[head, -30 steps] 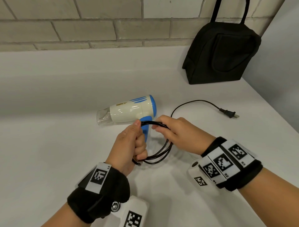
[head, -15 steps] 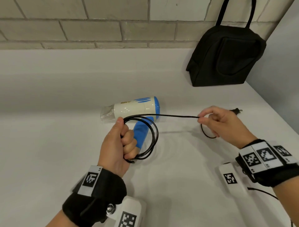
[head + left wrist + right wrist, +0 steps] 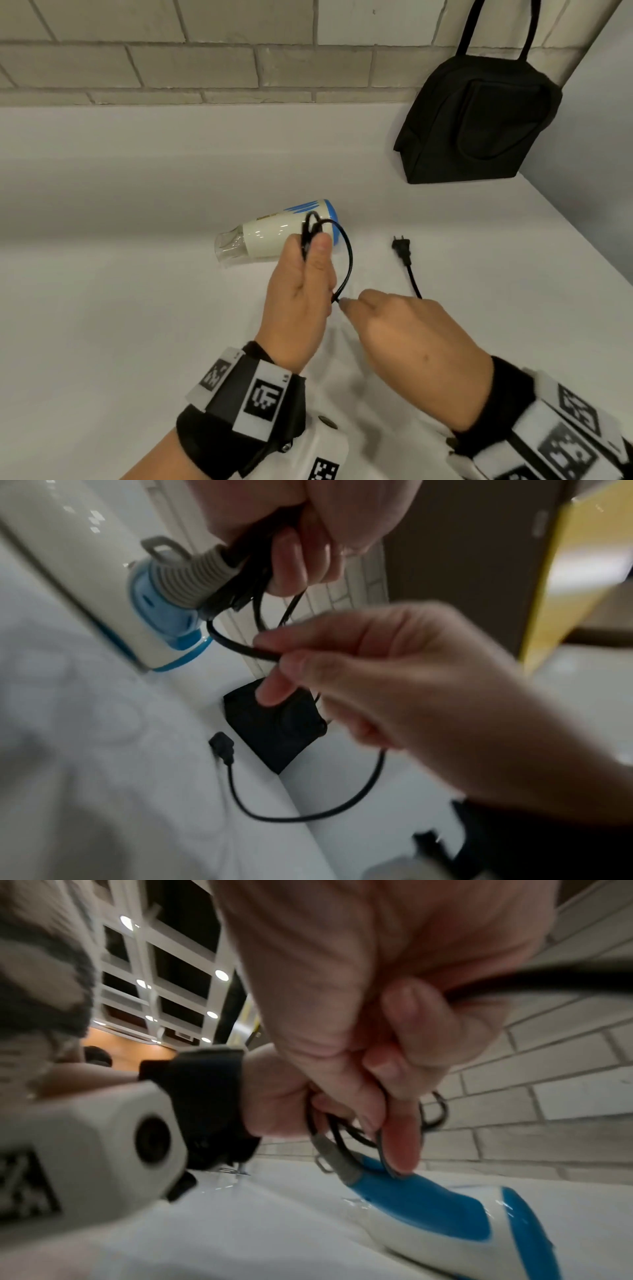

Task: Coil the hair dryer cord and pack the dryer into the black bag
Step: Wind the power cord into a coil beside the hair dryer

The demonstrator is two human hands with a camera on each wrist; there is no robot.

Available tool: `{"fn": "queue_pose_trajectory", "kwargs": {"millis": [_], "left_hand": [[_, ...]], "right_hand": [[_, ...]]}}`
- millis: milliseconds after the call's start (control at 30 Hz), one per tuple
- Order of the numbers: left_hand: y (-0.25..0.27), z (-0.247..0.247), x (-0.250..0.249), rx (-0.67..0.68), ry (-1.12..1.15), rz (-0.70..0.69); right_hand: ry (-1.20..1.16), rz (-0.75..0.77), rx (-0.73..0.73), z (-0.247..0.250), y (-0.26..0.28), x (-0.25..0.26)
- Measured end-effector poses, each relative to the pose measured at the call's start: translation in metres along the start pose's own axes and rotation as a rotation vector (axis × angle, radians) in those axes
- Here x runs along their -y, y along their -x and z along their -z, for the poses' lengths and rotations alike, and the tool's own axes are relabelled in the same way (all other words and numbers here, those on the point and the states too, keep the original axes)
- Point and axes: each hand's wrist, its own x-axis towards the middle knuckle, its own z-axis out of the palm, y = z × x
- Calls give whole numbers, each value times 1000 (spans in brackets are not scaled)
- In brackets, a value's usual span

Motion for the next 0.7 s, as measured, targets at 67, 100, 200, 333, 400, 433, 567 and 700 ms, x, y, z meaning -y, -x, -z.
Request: {"fn": "queue_pose_trajectory", "kwargs": {"millis": [67,100,200,333,400,433,567,700], "left_hand": [[3,-5,3,58,-160,-84],[4,-6,5,86,-196,-96],[3,-4,10,191,-186,-55],[4,-2,18,355,-216,-32],[6,-3,19,376,-226,-2],[7,-3,18,371,-228,14],[9,-4,12,318,-142,78],[6,-1,13,362,-1,194]], "right_hand": [[30,52,-50,5,8,3],[29,73,-80,5,11,2],[-42,120,-113,6,18,-4],[-210,100,-166,16,13,-8],[-320,52,-179,19,7,-12],[-370,24,-193,20,4,-16],[-453,21,-121,20,-6,-38],[-533,81,-22,15,-22,-53]]}}
